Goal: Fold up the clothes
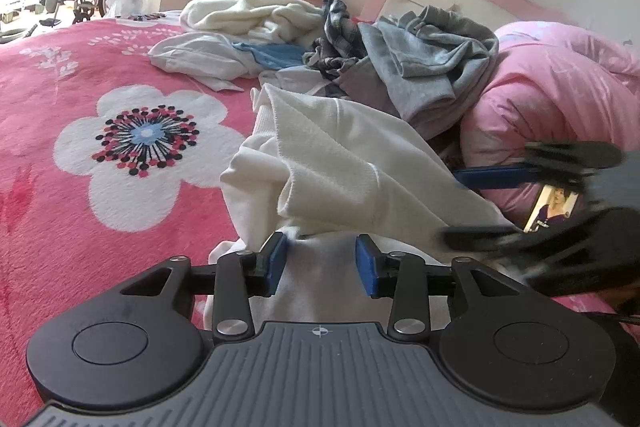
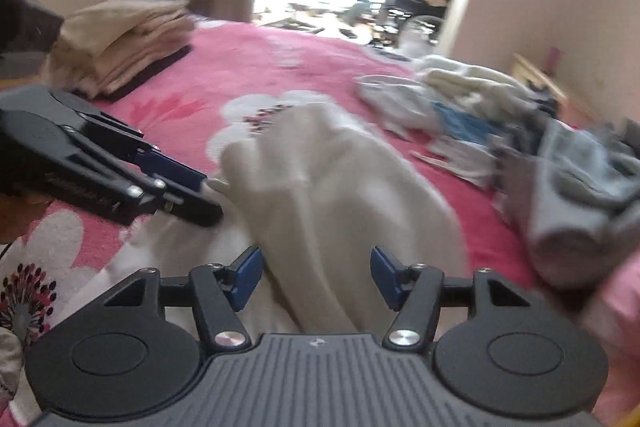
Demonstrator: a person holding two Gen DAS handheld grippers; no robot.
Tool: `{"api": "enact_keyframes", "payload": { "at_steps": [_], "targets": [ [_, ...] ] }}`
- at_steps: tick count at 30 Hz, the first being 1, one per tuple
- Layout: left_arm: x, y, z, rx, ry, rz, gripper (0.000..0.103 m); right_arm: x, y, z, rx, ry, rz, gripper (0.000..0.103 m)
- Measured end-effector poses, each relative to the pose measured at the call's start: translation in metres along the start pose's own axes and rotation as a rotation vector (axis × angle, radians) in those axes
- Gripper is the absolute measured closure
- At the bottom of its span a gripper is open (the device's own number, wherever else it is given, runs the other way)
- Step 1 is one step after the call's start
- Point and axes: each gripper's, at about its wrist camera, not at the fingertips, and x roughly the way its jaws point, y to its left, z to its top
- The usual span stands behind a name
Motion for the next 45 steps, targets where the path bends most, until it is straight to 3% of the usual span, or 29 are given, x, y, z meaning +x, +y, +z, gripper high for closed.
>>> {"api": "enact_keyframes", "payload": {
  "at_steps": [3,7,8,13,19,23,27,31,35,39,42,45],
  "targets": [
    [-0.006,0.004,-0.004,-0.007,0.011,-0.011,0.054,0.024,0.005,0.004,0.046,0.027,-0.012,0.048],
    [-0.010,0.006,-0.011,-0.005,0.036,-0.012,0.050,0.024,-0.017,0.005,0.223,0.014,-0.033,0.093],
    [-0.011,0.006,-0.013,-0.008,0.042,-0.013,0.048,0.020,-0.025,0.003,0.274,0.005,-0.044,0.098],
    [-0.015,0.011,-0.021,-0.021,0.066,-0.017,0.044,-0.020,-0.074,-0.018,0.476,-0.029,-0.192,0.101],
    [-0.021,0.009,-0.029,-0.020,0.100,-0.020,0.043,-0.070,-0.124,-0.070,0.644,0.042,-0.384,0.101],
    [-0.024,0.008,-0.036,-0.039,0.130,-0.031,0.035,-0.083,-0.138,-0.102,0.759,0.120,-0.339,0.101],
    [-0.024,0.008,-0.043,-0.053,0.163,-0.023,0.033,-0.080,-0.121,-0.109,0.708,0.192,-0.275,0.100],
    [-0.026,0.013,-0.039,-0.083,0.150,0.002,0.033,-0.086,-0.110,-0.104,0.673,0.153,-0.283,0.093],
    [-0.028,0.015,-0.021,-0.070,0.088,0.024,0.033,-0.089,-0.119,-0.101,0.743,0.102,-0.255,0.059],
    [-0.020,0.010,0.006,-0.007,0.034,0.027,0.033,-0.097,-0.128,-0.095,0.782,0.024,-0.317,0.049],
    [-0.007,0.002,0.021,0.044,0.023,0.027,0.031,-0.099,-0.124,-0.087,0.744,-0.016,-0.340,0.049],
    [0.010,-0.007,0.028,0.082,0.033,0.040,0.030,-0.094,-0.114,-0.073,0.688,-0.056,-0.286,0.045]
  ]
}}
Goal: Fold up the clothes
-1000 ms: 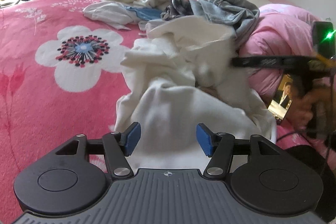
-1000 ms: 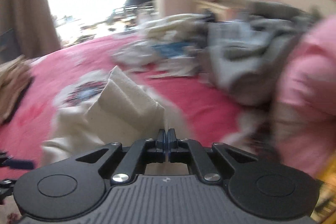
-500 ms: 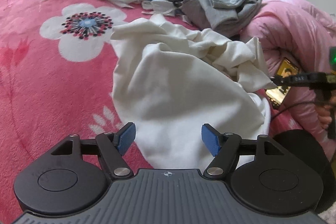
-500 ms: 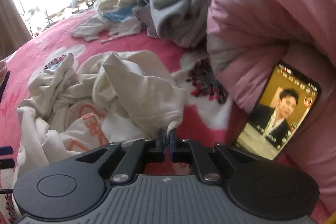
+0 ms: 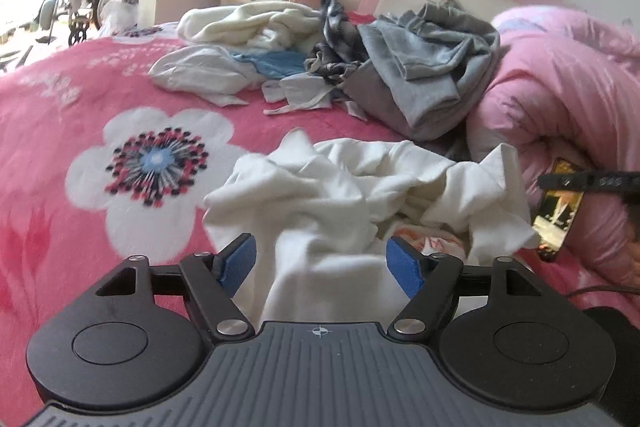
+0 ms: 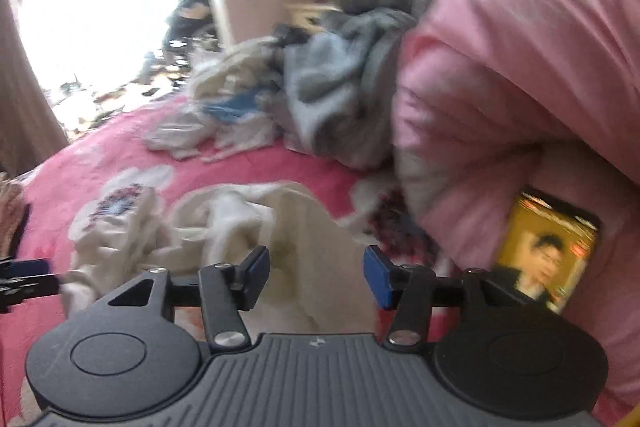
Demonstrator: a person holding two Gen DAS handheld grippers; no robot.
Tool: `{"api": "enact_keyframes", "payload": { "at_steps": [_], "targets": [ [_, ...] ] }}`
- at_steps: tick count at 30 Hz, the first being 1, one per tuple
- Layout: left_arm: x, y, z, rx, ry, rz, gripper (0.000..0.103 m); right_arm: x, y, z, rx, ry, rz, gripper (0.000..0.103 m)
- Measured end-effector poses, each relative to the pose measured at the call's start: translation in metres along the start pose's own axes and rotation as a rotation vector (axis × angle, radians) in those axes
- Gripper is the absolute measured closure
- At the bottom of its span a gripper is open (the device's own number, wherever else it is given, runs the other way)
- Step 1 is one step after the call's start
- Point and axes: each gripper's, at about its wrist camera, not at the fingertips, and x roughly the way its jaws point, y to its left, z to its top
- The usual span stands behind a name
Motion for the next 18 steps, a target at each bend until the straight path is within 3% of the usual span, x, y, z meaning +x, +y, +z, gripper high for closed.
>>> {"api": "enact_keyframes", "payload": {
  "at_steps": [3,7,10,11,12,13,15,17,18],
  "targets": [
    [0.012,-0.002,0.001,0.005,0.007,0.012,0.029,0.015,0.025,0.002,-0.045,0.068,0.159,0.039],
    [0.033,0.004,0.004,-0.020,0.040,0.039,0.028,0.048,0.068,-0.006,-0.156,0.255,0.395,0.031],
    [0.055,0.011,0.008,-0.035,0.094,0.078,0.029,0.069,0.101,-0.021,-0.284,0.335,0.468,0.028],
    [0.059,0.014,0.008,-0.052,0.106,0.078,0.036,0.076,0.111,-0.025,-0.316,0.352,0.478,0.029],
    [0.062,0.017,0.008,-0.072,0.114,0.075,0.054,0.082,0.118,-0.029,-0.331,0.375,0.494,0.029],
    [0.064,0.019,0.008,-0.092,0.125,0.068,0.059,0.086,0.123,-0.032,-0.338,0.395,0.505,0.030],
    [0.059,0.021,0.005,-0.102,0.118,0.081,0.079,0.087,0.134,-0.038,-0.382,0.404,0.495,0.043],
    [0.050,0.022,0.002,-0.102,0.103,0.101,0.088,0.081,0.141,-0.040,-0.406,0.395,0.484,0.059],
    [0.041,0.025,-0.001,-0.110,0.087,0.108,0.091,0.074,0.141,-0.041,-0.410,0.385,0.493,0.063]
  ]
}}
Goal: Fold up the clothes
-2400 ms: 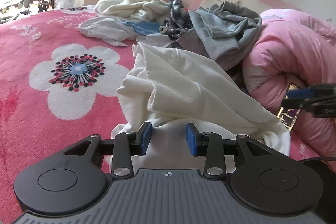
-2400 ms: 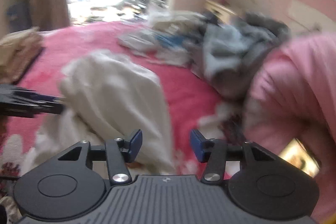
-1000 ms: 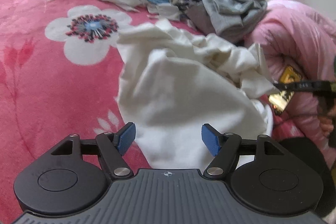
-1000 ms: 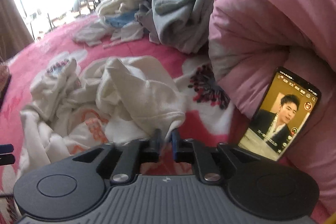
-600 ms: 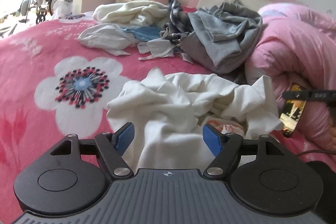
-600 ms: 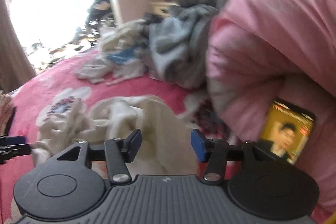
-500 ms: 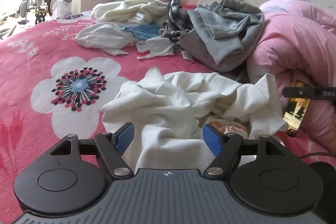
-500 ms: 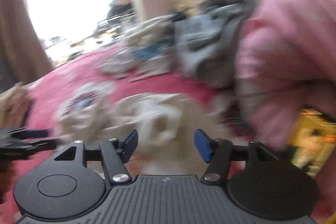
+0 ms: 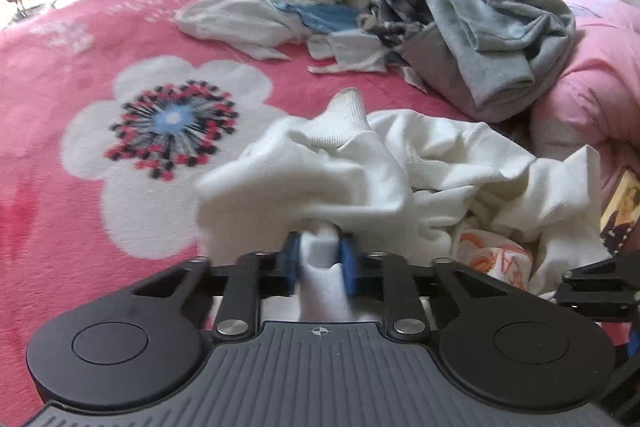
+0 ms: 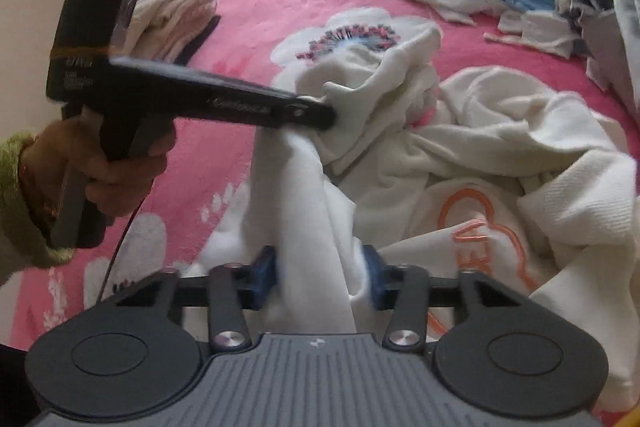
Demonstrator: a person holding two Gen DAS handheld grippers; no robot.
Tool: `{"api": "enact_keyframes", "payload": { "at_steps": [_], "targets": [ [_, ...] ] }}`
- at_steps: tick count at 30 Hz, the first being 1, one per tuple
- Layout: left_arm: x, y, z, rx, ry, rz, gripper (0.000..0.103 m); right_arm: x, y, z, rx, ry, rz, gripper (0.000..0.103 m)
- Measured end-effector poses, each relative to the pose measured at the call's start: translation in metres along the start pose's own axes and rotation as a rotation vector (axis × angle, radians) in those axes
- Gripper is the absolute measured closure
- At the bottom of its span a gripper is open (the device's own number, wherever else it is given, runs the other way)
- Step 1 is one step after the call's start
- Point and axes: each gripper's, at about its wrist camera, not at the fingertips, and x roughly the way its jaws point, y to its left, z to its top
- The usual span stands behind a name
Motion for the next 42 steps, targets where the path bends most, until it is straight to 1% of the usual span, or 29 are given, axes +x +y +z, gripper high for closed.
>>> {"api": "enact_keyframes", "payload": {
  "at_steps": [1,2,4,5,10,12,14,16,17,18,20,21,22,23,25,26,27,28,29,31,33,35,37,38,40,42],
  "targets": [
    [-0.010,0.005,-0.004,-0.019,-0.013,-0.007,0.093,-0.005,0.003,-0.001,-0.008,-0.006,0.011,0.072],
    [-0.020,0.011,-0.007,-0.042,-0.023,-0.020,0.094,-0.010,0.006,-0.002,-0.008,-0.009,0.036,0.079],
    [-0.044,0.024,-0.017,-0.084,-0.039,-0.053,0.096,-0.018,0.013,-0.005,-0.001,-0.009,0.094,0.079],
    [-0.054,0.027,-0.023,-0.089,-0.033,-0.062,0.097,-0.020,0.018,-0.008,-0.016,-0.002,0.106,0.080],
    [-0.099,0.038,-0.056,-0.100,0.027,-0.086,0.097,-0.023,0.043,-0.029,-0.069,0.078,0.198,0.080],
    [-0.114,0.043,-0.070,-0.114,0.071,-0.097,0.097,-0.025,0.051,-0.037,-0.123,0.119,0.219,0.080],
    [-0.124,0.045,-0.086,-0.115,0.153,-0.113,0.097,-0.030,0.058,-0.045,-0.177,0.167,0.229,0.080],
    [-0.131,0.051,-0.099,-0.131,0.215,-0.119,0.092,-0.035,0.061,-0.054,-0.219,0.214,0.236,0.080],
    [-0.135,0.054,-0.101,-0.147,0.225,-0.114,0.089,-0.037,0.063,-0.059,-0.242,0.240,0.238,0.080],
    [-0.139,0.059,-0.102,-0.165,0.218,-0.105,0.085,-0.039,0.066,-0.063,-0.270,0.266,0.236,0.080],
    [-0.146,0.067,-0.095,-0.206,0.162,-0.093,0.081,-0.041,0.073,-0.071,-0.322,0.315,0.228,0.079],
    [-0.149,0.071,-0.090,-0.226,0.130,-0.088,0.076,-0.042,0.075,-0.075,-0.339,0.337,0.225,0.078],
    [-0.148,0.072,-0.085,-0.238,0.101,-0.092,0.074,-0.042,0.075,-0.077,-0.331,0.353,0.228,0.075],
    [-0.145,0.072,-0.078,-0.246,0.073,-0.103,0.070,-0.042,0.075,-0.077,-0.318,0.364,0.232,0.069],
    [-0.136,0.067,-0.066,-0.242,0.030,-0.123,0.067,-0.050,0.074,-0.075,-0.321,0.357,0.247,0.061],
    [-0.128,0.060,-0.061,-0.219,0.021,-0.132,0.066,-0.056,0.073,-0.071,-0.329,0.342,0.258,0.056],
    [-0.117,0.052,-0.057,-0.191,0.021,-0.153,0.063,-0.063,0.071,-0.066,-0.329,0.322,0.268,0.054],
    [-0.105,0.045,-0.055,-0.165,0.035,-0.182,0.061,-0.072,0.066,-0.058,-0.315,0.291,0.281,0.049],
    [-0.091,0.038,-0.056,-0.147,0.073,-0.217,0.057,-0.080,0.060,-0.049,-0.301,0.260,0.294,0.045],
    [-0.061,0.025,-0.060,-0.127,0.167,-0.277,0.056,-0.095,0.047,-0.033,-0.254,0.202,0.322,0.040],
    [-0.038,0.017,-0.071,-0.121,0.259,-0.287,0.056,-0.103,0.034,-0.011,-0.192,0.130,0.344,0.037],
    [-0.028,0.011,-0.085,-0.104,0.316,-0.278,0.056,-0.099,0.025,0.011,-0.120,0.081,0.367,0.034],
    [-0.030,0.009,-0.097,-0.097,0.317,-0.287,0.056,-0.076,0.021,0.038,-0.024,0.071,0.385,0.034],
    [-0.032,0.009,-0.100,-0.098,0.316,-0.296,0.056,-0.059,0.021,0.049,0.005,0.084,0.378,0.034],
    [-0.036,0.010,-0.105,-0.125,0.318,-0.326,0.056,-0.021,0.025,0.067,0.035,0.132,0.335,0.034],
    [-0.038,0.010,-0.109,-0.140,0.325,-0.348,0.056,0.023,0.032,0.079,0.043,0.209,0.250,0.035]
  ]
}}
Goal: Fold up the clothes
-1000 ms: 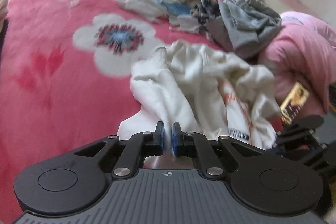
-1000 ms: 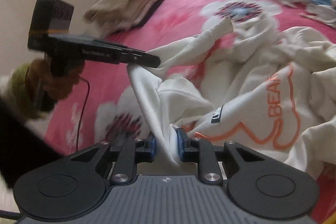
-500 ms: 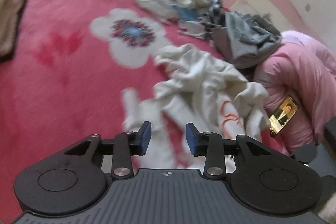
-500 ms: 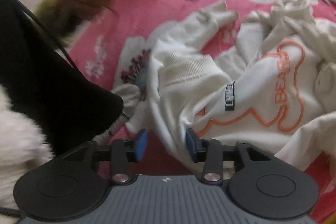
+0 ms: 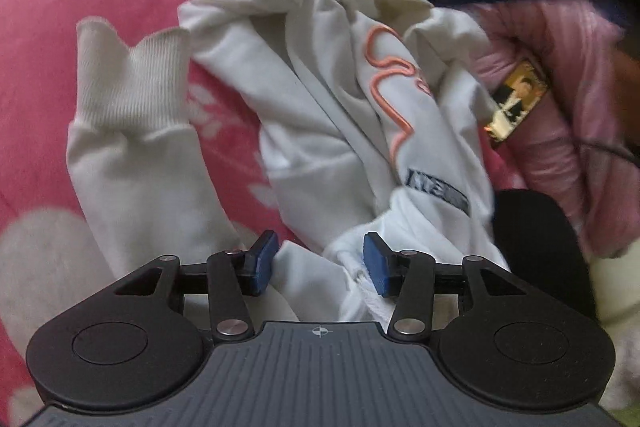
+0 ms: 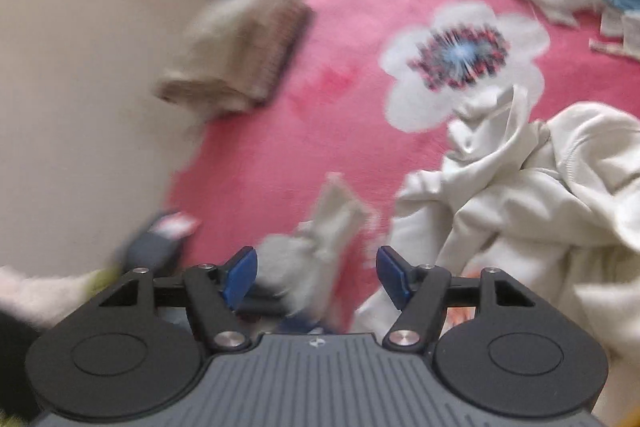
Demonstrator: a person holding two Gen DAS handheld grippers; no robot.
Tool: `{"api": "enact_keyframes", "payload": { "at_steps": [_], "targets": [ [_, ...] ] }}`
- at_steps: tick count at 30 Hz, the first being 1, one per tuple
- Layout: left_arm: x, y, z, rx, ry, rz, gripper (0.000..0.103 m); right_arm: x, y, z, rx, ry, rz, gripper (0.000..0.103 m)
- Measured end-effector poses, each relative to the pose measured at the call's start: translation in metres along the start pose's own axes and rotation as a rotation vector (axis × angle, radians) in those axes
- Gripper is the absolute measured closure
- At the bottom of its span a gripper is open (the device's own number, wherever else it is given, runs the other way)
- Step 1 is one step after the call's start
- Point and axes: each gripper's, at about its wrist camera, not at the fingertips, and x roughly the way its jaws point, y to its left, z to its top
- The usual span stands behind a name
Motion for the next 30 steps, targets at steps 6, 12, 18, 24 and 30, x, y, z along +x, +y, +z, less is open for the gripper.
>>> {"api": "enact_keyframes", "payload": {
  "at_steps": [6,12,18,24,30],
  "targets": [
    [0.002,-0.007,-0.013,0.046,0.019,-0.036,0.056,0.097,-0.012,0.012,-0.025,0.196,-0.285,0.037],
    [0.004,-0.009,-0.018,0.073,0.027,-0.049,0.056,0.082,-0.018,0.006,-0.049,0.094,-0.370,0.095],
    [0.003,-0.010,-0.016,0.074,0.015,-0.038,0.056,-0.011,-0.034,0.020,0.085,-0.253,-0.216,0.096],
    [0.002,-0.011,-0.002,0.056,-0.019,-0.002,0.055,-0.131,-0.036,0.030,0.121,-0.766,-0.175,0.096],
    [-0.016,-0.001,0.017,-0.034,-0.130,-0.011,0.055,-0.189,-0.086,0.020,0.273,-0.968,-0.283,0.096]
  ]
}}
